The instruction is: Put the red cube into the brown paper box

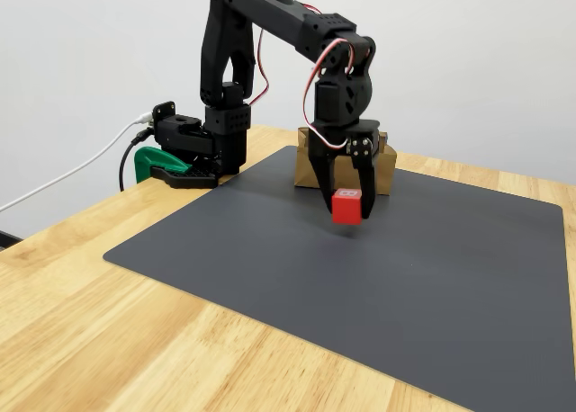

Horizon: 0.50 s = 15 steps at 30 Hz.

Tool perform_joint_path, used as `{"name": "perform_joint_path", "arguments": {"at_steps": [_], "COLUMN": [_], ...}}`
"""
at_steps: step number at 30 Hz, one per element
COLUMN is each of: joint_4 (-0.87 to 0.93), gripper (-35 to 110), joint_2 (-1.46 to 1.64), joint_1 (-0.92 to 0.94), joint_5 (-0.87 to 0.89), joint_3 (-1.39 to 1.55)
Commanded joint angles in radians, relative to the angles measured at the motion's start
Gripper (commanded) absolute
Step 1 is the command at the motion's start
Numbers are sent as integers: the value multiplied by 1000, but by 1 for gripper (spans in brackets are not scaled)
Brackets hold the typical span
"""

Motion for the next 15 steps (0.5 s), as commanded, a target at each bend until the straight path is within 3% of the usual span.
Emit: {"name": "perform_joint_path", "arguments": {"at_steps": [1,7,15], "joint_4": [-112,-236,-187], "gripper": [0,0,0], "joint_2": [236,629,1186], "joint_1": [-6,-75,-321], "joint_5": [-18,-26,17], "joint_3": [109,356,597]}}
